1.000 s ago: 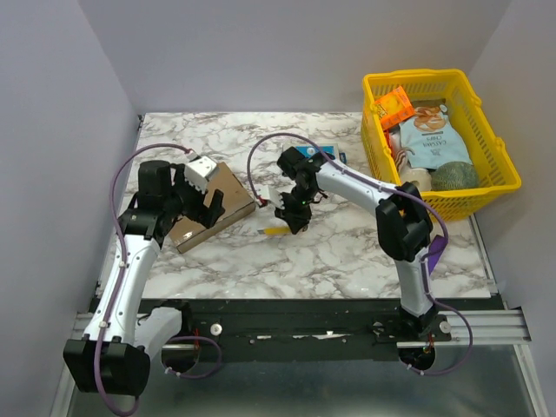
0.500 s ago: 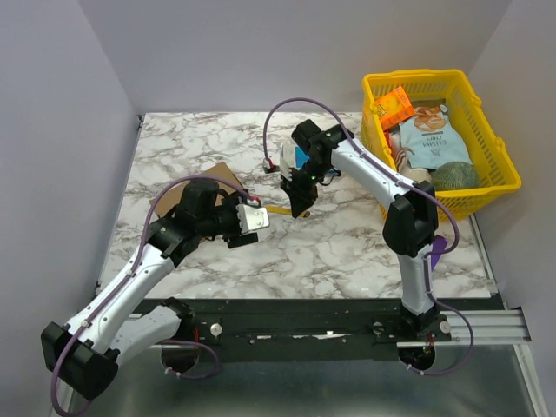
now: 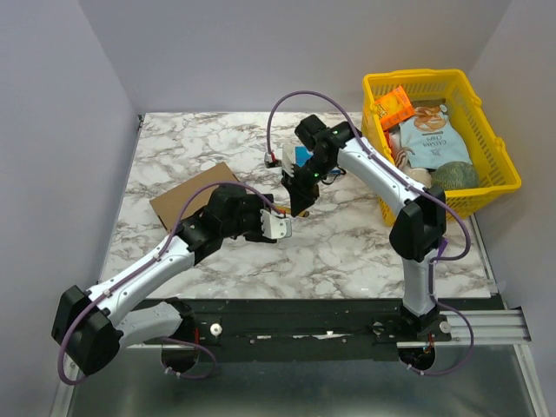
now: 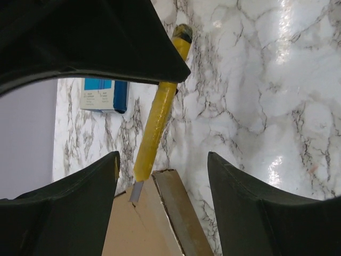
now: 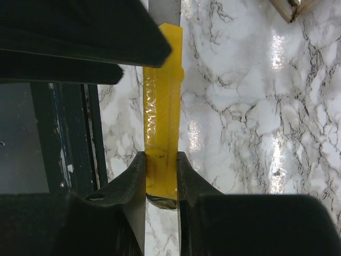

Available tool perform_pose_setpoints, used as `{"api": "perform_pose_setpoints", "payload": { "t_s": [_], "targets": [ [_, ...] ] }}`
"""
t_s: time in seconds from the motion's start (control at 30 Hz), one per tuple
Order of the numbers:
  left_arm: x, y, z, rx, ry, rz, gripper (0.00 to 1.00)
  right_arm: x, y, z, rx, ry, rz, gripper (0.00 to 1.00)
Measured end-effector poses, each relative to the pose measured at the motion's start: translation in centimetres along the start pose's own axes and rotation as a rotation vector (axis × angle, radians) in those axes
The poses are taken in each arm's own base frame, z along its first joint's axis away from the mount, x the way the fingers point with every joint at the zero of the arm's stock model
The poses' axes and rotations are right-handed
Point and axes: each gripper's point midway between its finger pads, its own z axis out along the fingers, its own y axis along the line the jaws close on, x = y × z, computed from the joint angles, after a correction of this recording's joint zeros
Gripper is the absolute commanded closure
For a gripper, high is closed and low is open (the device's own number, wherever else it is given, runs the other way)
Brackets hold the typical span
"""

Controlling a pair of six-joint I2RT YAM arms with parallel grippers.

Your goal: Unpack the express box

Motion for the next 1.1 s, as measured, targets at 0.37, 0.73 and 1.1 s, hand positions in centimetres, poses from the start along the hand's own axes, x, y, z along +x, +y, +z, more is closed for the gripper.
{"api": "perform_pose_setpoints", "payload": {
  "t_s": [0.37,0.73,1.1],
  "targets": [
    [2.6,0.8,2.1,-0.056,0.07,0.089,0.55,-0.4,0.6,-0.6,0.003,-0.013,-0.009,0.84],
    [2.8,0.4,3.6,0.006,0.095,0.051,1.0,-0.4,0.4,-0.9,0.016,-0.013,0.021,0.4],
    [-2.7,4.5,0.7,0.03,-0.058,-0.186,1.0,-5.0,-1.7,-17.7,0.333,-0.447,0.027,0.0]
  ]
}}
